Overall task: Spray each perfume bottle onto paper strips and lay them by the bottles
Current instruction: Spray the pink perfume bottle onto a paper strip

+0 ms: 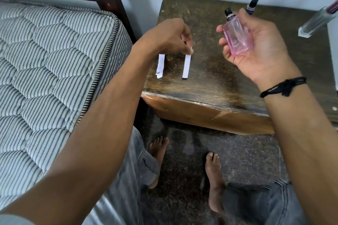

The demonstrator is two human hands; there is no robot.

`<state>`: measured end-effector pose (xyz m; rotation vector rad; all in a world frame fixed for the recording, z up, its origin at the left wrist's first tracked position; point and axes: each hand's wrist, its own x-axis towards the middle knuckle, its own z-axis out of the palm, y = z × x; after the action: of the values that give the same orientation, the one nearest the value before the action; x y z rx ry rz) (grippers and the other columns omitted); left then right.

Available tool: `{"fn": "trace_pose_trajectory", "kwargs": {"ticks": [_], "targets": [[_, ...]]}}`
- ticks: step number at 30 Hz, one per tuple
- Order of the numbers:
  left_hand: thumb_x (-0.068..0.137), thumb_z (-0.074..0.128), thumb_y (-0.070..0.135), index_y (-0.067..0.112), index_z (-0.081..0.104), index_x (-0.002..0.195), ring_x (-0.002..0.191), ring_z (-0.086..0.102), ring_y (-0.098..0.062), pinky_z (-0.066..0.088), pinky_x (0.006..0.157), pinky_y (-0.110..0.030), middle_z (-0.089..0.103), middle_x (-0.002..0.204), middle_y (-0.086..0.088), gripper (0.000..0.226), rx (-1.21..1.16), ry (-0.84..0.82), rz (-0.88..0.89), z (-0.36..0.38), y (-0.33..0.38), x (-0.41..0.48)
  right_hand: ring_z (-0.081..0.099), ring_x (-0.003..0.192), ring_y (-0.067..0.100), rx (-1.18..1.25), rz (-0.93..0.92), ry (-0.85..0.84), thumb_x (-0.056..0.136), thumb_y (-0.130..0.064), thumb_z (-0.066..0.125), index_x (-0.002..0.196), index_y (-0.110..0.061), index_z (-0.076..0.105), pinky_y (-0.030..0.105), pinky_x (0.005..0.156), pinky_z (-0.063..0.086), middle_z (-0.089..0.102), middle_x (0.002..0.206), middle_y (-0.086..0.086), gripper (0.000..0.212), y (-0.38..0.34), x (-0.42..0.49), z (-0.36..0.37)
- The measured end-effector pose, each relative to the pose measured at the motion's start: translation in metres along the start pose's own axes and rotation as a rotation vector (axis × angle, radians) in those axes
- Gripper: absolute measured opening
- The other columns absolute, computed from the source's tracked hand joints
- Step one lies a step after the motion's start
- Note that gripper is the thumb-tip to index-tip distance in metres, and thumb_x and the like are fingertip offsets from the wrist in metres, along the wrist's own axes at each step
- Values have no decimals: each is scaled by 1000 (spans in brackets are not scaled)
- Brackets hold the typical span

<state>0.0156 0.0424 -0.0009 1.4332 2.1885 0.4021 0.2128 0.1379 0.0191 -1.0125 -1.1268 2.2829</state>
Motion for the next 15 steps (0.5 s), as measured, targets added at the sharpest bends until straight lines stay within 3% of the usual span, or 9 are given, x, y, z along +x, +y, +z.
{"fn": "trace_pose_trajectory", "kwargs": {"ticks": [5, 7, 11, 13, 15], "targets": [[82, 80, 28, 21, 76, 88, 75, 53, 5, 34, 63, -15, 57, 81, 18, 9, -27, -5, -50, 2, 5, 0, 66, 73, 15, -16, 2, -2, 100, -34, 63, 111, -12, 62, 25, 64, 52, 73, 101, 9, 24, 2, 2, -1], [82, 79, 25, 20, 77, 84, 72, 55, 6, 39, 65, -15, 64, 79, 15, 5, -99, -19, -89, -3, 7, -2, 67, 72, 16, -16, 3, -3, 100, -33, 63, 111, -12, 62, 25, 64, 52, 73, 101, 9, 24, 2, 2, 0], [79, 75, 17, -1, 76, 97, 84, 71, -11, 60, 87, -30, 77, 93, -11, 25, -495, 17, -182, -25, 5, -13, 66, 72, 15, -19, 6, 5, 100, -33, 63, 107, -13, 63, 25, 64, 51, 73, 99, 8, 21, 1, 2, 0], [81, 71, 12, -4, 73, 97, 88, 75, -19, 61, 79, -30, 77, 95, -14, 23, -726, 2, -220, -32, 4, -20, 66, 72, 16, -17, 5, 4, 100, -33, 63, 107, -13, 63, 25, 65, 51, 73, 99, 8, 21, 1, 1, 0], [82, 69, 11, 4, 72, 90, 84, 75, -21, 60, 71, -26, 78, 93, -13, 11, -861, -20, -239, -35, 5, -25, 66, 72, 16, -18, 7, 1, 100, -33, 63, 108, -13, 63, 25, 65, 51, 73, 99, 8, 21, 2, 1, 0]]}}
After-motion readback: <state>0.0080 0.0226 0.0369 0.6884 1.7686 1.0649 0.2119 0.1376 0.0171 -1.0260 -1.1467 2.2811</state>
